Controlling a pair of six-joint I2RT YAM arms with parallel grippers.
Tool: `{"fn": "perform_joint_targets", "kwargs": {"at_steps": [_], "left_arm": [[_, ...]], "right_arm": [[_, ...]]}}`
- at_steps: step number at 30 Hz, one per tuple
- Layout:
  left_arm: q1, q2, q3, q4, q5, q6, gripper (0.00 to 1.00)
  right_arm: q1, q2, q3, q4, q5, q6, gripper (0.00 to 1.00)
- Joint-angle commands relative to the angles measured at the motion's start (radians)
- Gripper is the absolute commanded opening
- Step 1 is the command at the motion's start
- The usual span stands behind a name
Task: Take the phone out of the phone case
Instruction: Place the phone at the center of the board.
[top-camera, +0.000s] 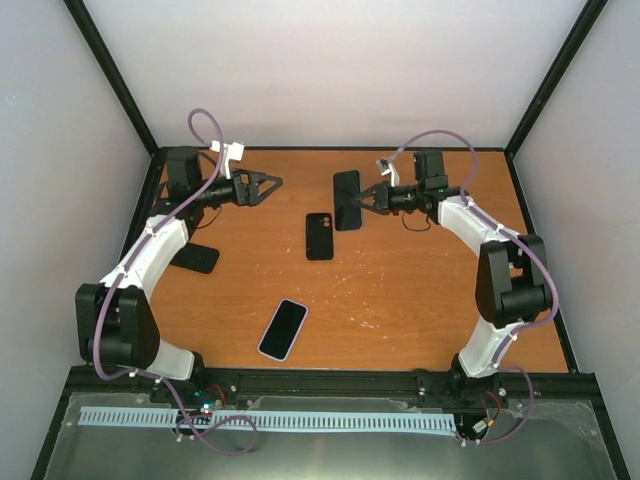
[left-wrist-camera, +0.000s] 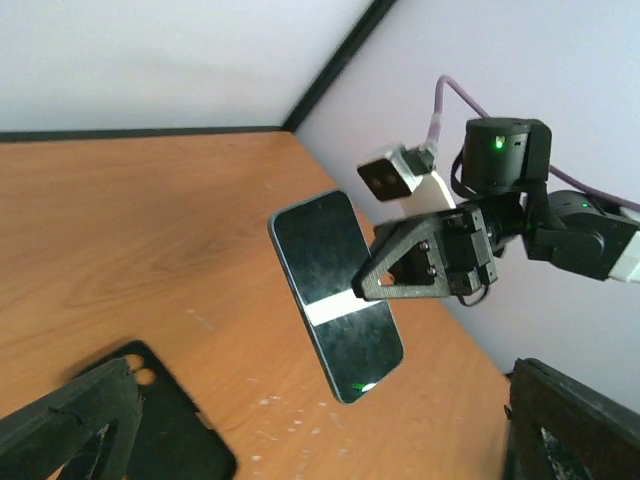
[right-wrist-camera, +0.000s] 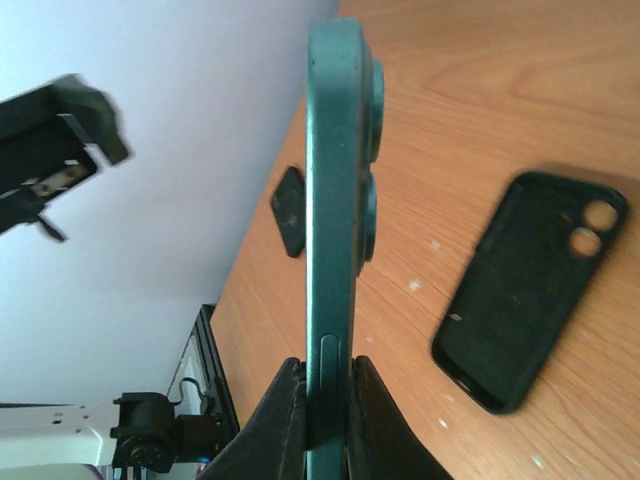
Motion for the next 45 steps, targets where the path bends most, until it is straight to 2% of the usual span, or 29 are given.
{"fn": "perform_joint_targets", "kwargs": {"at_steps": [1,7,14,27,34,45], "left_arm": [[0.013,-0.069,0.051,-0.236,-0.192,0.23,1.0],[0.015,-0.125,0.064,-0.333,-0.507,0.27,1.0],[0.021,-0.141,0.06,-0.361,-0.563,0.308,1.0],[0.026,-0.19,0.007,-0.305,-0.46,0.357,1.0],[0.026,-0.178,0.053,-0.372,-0.446,0.448,1.0],[0.026,-0.162,0.058,-0.384,-0.44,0.426,1.0]], "right_arm": [[-0.038,0.067,-0.016,-0.071,-0.027,-0.065,0.03],[-0.046,0.182,0.015,-0.104,-0.023,-0.092,0.03],[-0.046,0.317,0.087,-0.131,-0.025,-0.097,0.03],[-0.046,0.445,0.111,-0.036,-0.05,0.006,0.03],[-0.04,0.477,0.094,0.024,-0.06,0.077,0.03],[0.005,0.51,0.096,0.034,-0.071,0.103,0.03]]}}
